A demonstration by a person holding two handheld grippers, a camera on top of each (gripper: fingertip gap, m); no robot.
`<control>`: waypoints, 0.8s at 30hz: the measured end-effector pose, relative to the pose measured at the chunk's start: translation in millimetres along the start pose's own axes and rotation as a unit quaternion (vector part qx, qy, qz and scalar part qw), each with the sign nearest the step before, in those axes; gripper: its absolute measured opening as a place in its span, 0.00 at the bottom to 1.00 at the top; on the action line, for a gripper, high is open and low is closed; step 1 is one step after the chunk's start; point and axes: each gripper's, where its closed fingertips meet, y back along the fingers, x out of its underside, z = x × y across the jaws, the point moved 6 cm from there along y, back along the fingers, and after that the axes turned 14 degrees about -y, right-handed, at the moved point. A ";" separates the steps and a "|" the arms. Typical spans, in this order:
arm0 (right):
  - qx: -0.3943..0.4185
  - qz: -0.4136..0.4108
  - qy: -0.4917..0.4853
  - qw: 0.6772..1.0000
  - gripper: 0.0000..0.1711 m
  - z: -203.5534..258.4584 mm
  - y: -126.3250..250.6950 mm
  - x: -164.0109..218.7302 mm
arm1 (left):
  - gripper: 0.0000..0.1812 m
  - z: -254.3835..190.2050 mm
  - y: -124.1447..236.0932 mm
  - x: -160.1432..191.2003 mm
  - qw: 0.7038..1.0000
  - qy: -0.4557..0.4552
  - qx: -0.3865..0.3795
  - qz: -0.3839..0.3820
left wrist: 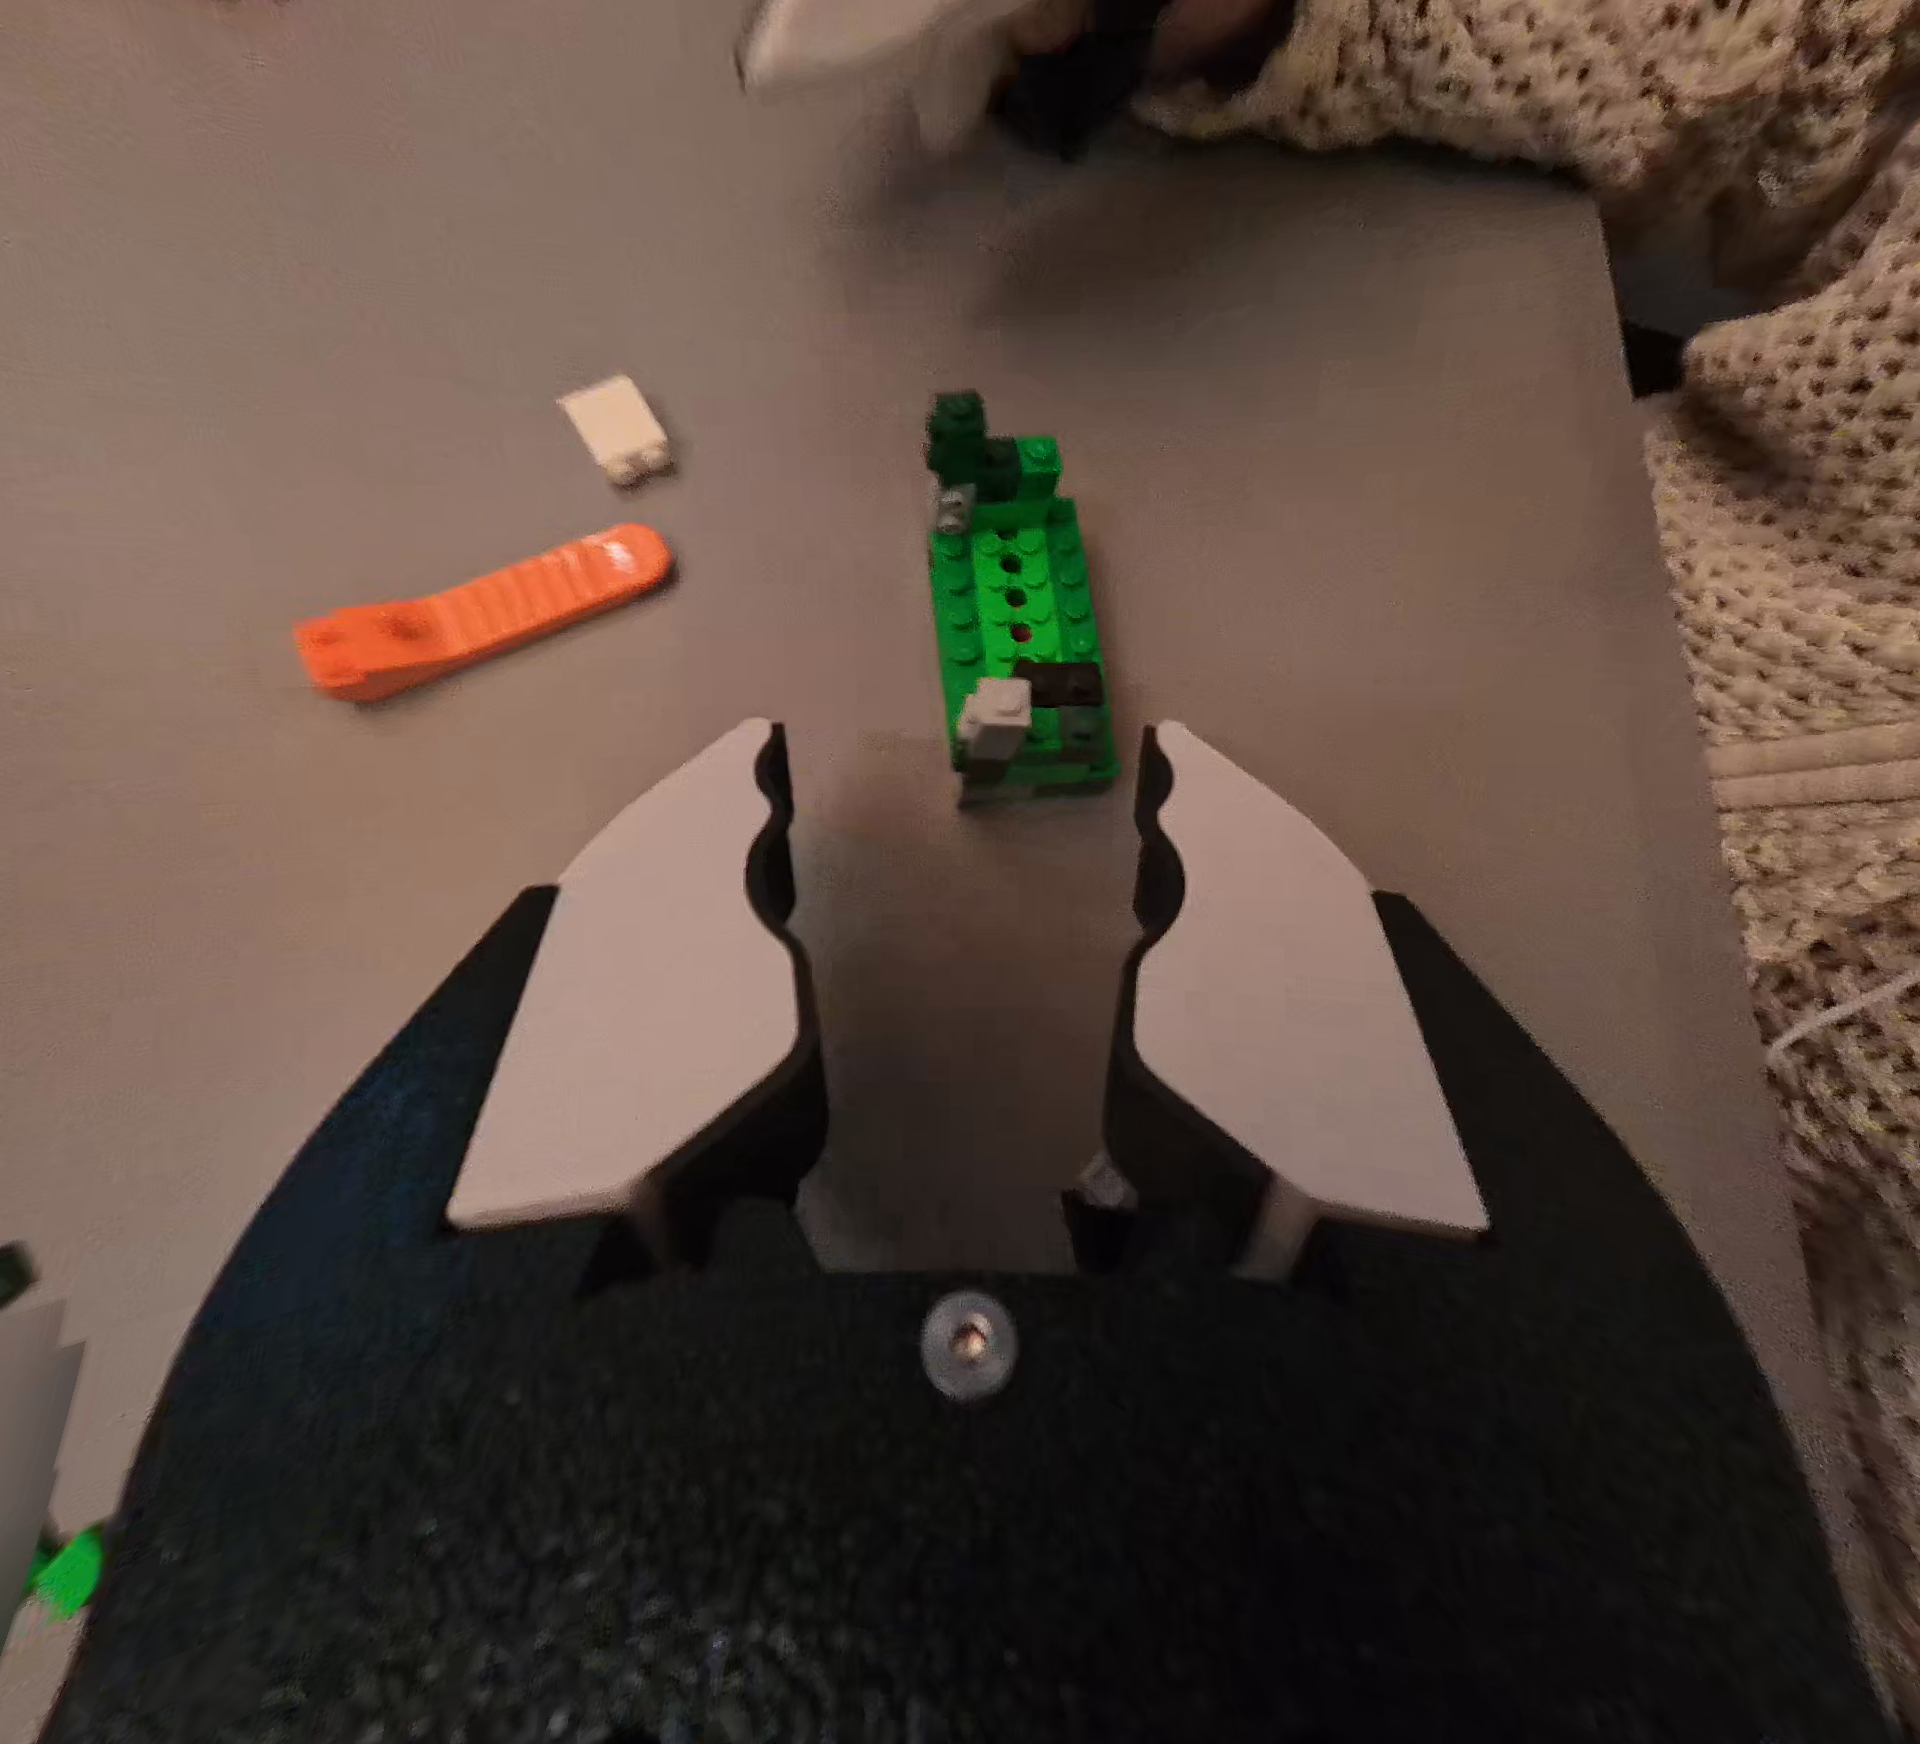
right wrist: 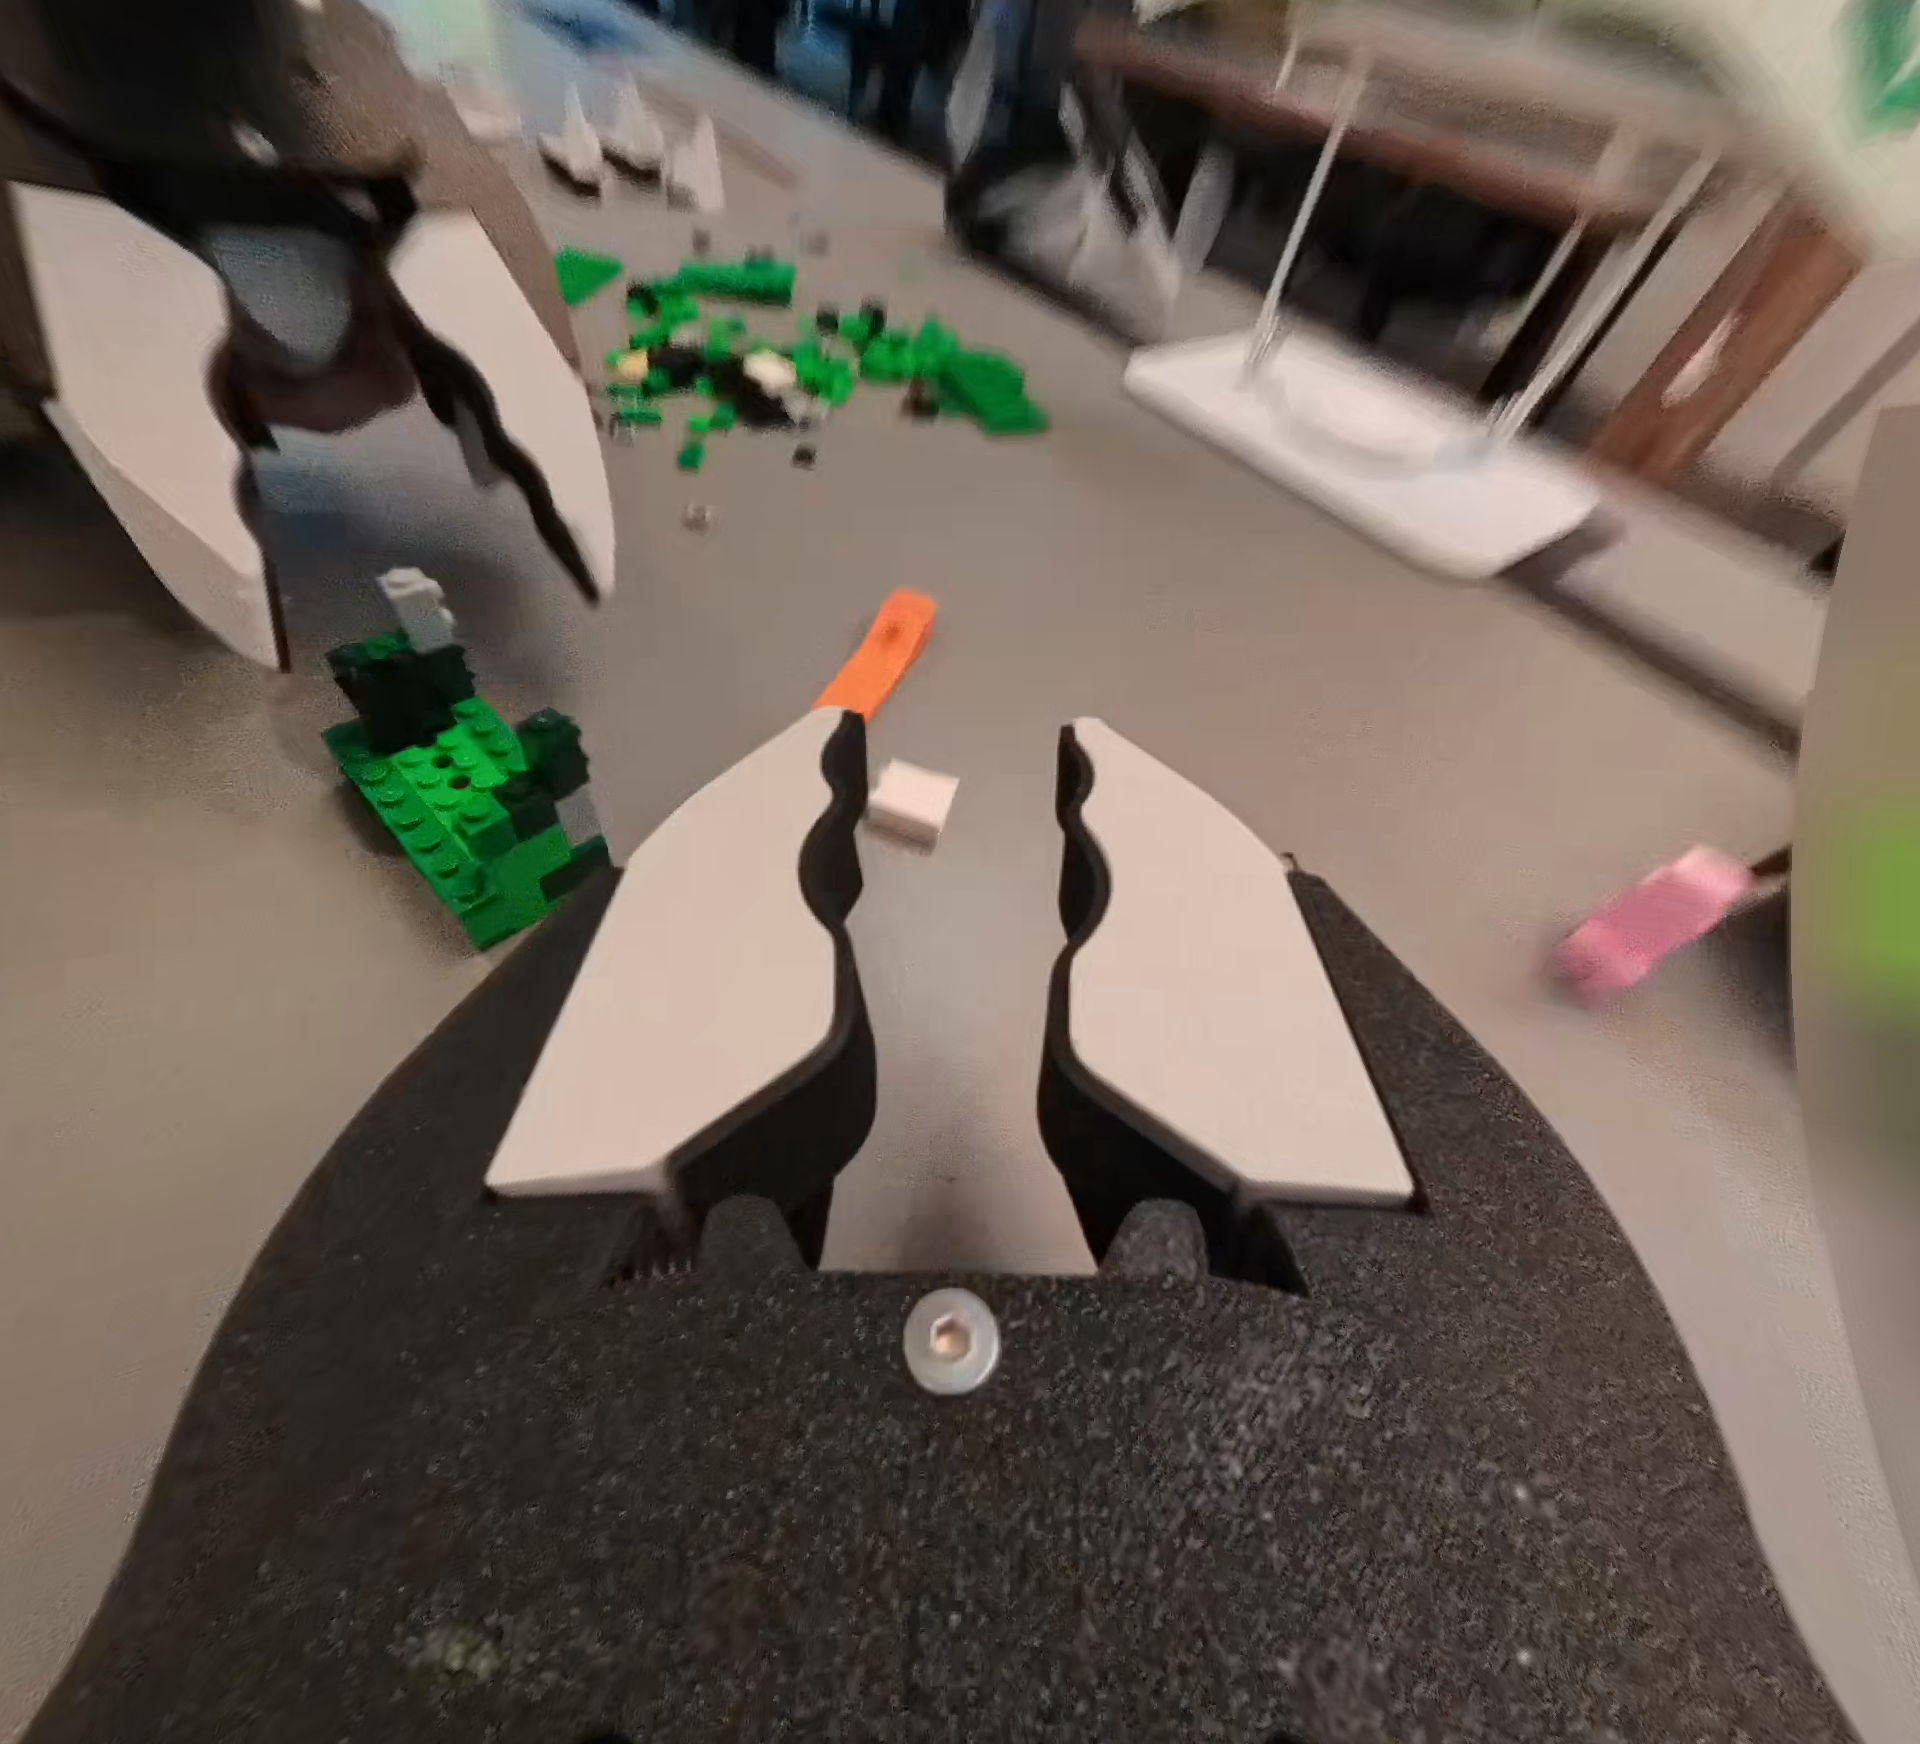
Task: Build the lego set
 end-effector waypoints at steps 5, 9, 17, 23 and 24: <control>-0.028 0.179 -0.104 0.978 0.21 -2.8 -32.0 12.2 | 0.34 17.1 23.2 -7.5 0.993 -0.023 -0.079 -0.085; 0.009 0.270 -0.080 0.960 0.24 0.2 -54.3 18.3 | 0.34 19.8 24.1 -7.2 0.987 -0.053 -0.127 -0.078; 0.005 0.227 -0.071 0.971 0.13 8.0 -57.2 4.2 | 0.32 11.5 21.0 -18.7 0.961 -0.140 -0.230 -0.055; -0.243 0.062 -0.311 0.917 0.13 48.6 -26.3 -45.6 | 0.28 -5.9 17.4 -53.5 0.917 -0.226 -0.323 -0.063; -0.260 0.063 -0.325 0.907 0.13 52.2 -24.3 -44.9 | 0.26 -8.5 16.1 -58.1 0.909 -0.240 -0.336 -0.059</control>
